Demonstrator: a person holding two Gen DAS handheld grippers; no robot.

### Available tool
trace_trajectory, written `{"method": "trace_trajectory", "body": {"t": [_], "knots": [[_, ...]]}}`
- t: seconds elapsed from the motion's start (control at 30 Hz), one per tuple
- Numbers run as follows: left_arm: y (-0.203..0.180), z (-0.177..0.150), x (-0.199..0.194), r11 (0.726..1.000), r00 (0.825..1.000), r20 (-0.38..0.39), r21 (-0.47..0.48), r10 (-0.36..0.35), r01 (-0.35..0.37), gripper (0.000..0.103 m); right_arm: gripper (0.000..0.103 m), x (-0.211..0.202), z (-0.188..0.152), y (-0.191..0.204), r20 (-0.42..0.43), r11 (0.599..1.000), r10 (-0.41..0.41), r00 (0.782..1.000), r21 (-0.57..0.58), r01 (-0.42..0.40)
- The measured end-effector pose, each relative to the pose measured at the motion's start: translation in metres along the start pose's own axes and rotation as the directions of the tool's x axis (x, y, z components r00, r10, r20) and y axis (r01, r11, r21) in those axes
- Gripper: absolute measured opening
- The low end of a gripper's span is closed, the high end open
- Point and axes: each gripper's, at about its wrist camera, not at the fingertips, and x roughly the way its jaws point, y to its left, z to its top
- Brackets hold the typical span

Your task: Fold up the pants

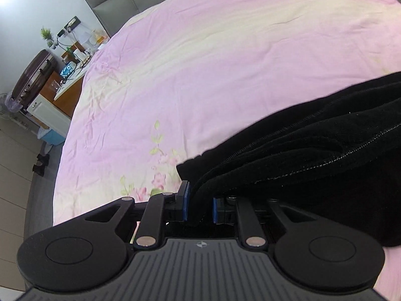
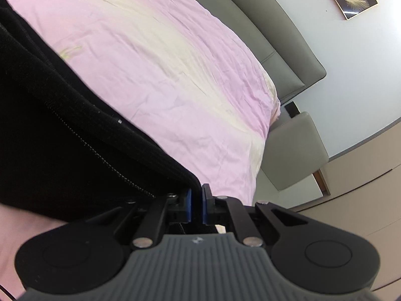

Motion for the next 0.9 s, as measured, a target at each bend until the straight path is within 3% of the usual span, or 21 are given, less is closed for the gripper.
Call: {"method": "trace_trajectory", "body": {"t": [0.2, 0.4, 0.57, 0.63, 0.67, 0.7, 0.73, 0.77, 0.8, 0.9], "knots": [[-0.010, 0.033, 0.070, 1.000, 0.997, -0.080, 0.013, 0.000, 0.001, 0.020, 0.001, 0.087, 0.043, 0.021, -0.069, 0.999, 0.033, 0.997, -0.036, -0.036], [-0.022, 0.045, 0.121, 0.999, 0.992, -0.122, 0.036, -0.020, 0.024, 0.021, 0.001, 0.153, 0.054, 0.053, -0.145, 0.995, 0.069, 0.987, -0.064, -0.079], [-0.035, 0.043, 0.132, 0.992, 0.994, -0.113, 0.123, -0.003, 0.017, 0.029, 0.002, 0.177, 0.047, 0.073, -0.171, 0.994, 0.074, 0.982, -0.060, -0.086], [-0.038, 0.041, 0.129, 0.988, 0.994, -0.104, 0.156, 0.019, -0.003, 0.042, 0.003, 0.177, 0.048, 0.073, -0.176, 0.996, 0.067, 0.982, -0.043, -0.076], [-0.039, 0.042, 0.127, 0.986, 0.995, -0.093, 0.165, 0.038, -0.022, 0.051, 0.005, 0.179, 0.050, 0.070, -0.179, 0.997, 0.067, 0.982, -0.033, -0.074], [-0.037, 0.043, 0.124, 0.987, 0.995, -0.080, 0.154, 0.061, -0.048, 0.072, 0.015, 0.177, 0.051, 0.069, -0.180, 0.997, 0.058, 0.982, -0.030, -0.065], [-0.032, 0.042, 0.119, 0.989, 0.996, -0.058, 0.133, 0.073, -0.065, 0.081, 0.024, 0.175, 0.051, 0.066, -0.180, 0.999, 0.041, 0.983, -0.027, -0.046], [-0.025, 0.042, 0.112, 0.993, 0.997, -0.036, 0.097, 0.068, -0.065, 0.081, 0.041, 0.171, 0.051, 0.062, -0.176, 1.000, 0.018, 0.984, -0.021, -0.022], [-0.018, 0.042, 0.104, 0.997, 0.998, -0.024, 0.055, 0.056, -0.055, 0.081, 0.047, 0.166, 0.051, 0.057, -0.169, 1.000, 0.011, 0.986, -0.008, -0.012], [-0.002, 0.041, 0.080, 0.998, 0.998, 0.005, -0.030, 0.062, -0.061, 0.080, 0.047, 0.148, 0.048, 0.042, -0.153, 1.000, 0.014, 0.988, 0.018, -0.011]]}}
